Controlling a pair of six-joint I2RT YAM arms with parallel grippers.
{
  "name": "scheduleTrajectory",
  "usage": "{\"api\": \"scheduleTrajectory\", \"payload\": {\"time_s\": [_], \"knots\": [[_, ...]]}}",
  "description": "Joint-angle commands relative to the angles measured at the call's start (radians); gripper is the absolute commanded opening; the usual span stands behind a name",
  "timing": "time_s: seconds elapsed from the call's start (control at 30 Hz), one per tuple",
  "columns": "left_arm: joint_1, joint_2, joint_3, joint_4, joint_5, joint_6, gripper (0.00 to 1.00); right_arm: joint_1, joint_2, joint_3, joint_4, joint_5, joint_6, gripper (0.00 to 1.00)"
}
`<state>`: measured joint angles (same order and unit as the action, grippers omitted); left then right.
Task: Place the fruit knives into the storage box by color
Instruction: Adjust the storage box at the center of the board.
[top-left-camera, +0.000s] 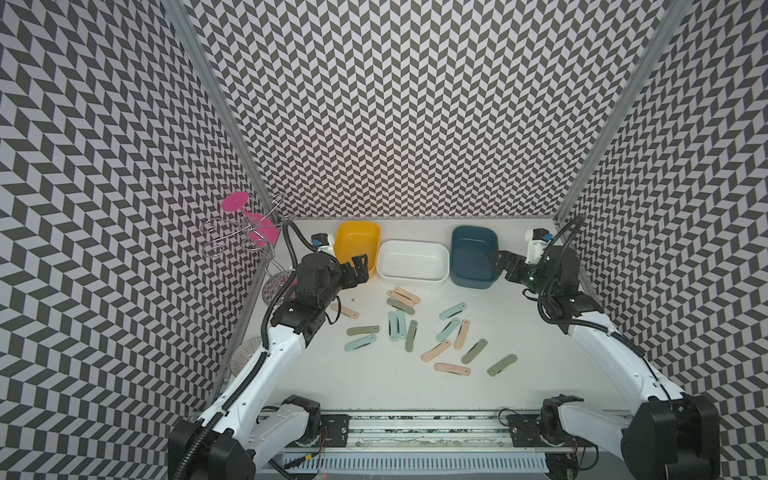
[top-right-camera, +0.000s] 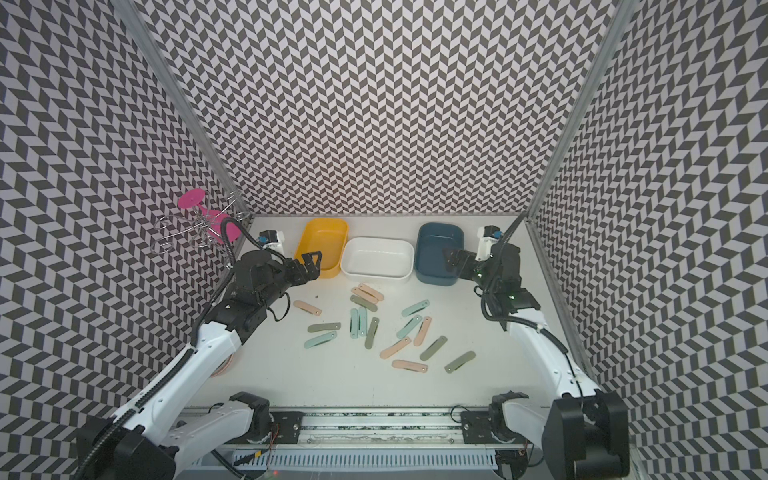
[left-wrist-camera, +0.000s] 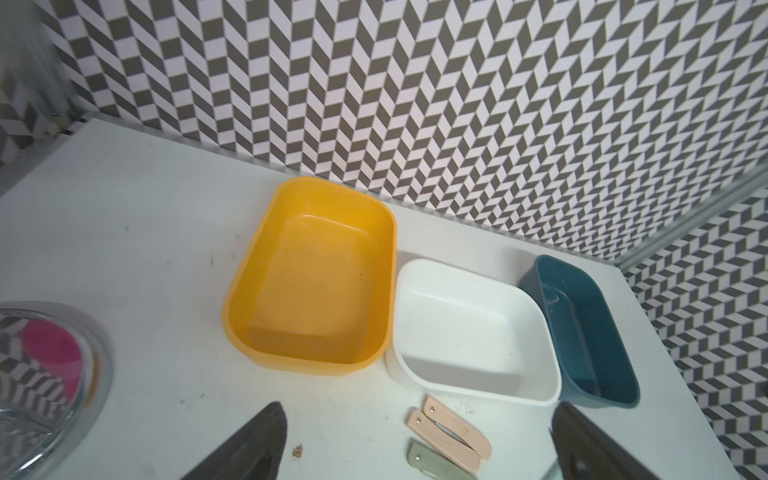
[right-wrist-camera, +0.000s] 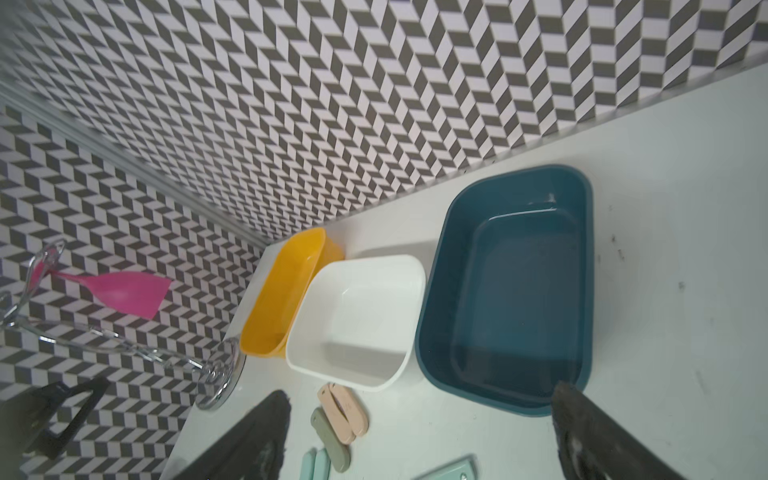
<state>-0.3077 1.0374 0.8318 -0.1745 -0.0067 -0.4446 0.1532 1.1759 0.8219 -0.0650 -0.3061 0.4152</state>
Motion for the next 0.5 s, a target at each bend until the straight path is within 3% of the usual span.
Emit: {"api": "scheduleTrajectory", "payload": {"time_s": [0.0,0.2,0.47], "knots": [[-0.033,-0.023,0.001,-0.060,0.023,-0.024,1.00,0.071,0.045,0.042,-0.063,0.060,-0.042,0.94],[-0.080,-0.018,-0.027,-0.063,0.032,-0.040,1.00,0.123,0.149,0.086,-0.133,0.169,-0.050,0.92],[-0.117,0.046,0.013,-0.059,0.043,-0.025,1.00,0.109,0.351,0.284,-0.243,0.472,-0.081,0.98]]}}
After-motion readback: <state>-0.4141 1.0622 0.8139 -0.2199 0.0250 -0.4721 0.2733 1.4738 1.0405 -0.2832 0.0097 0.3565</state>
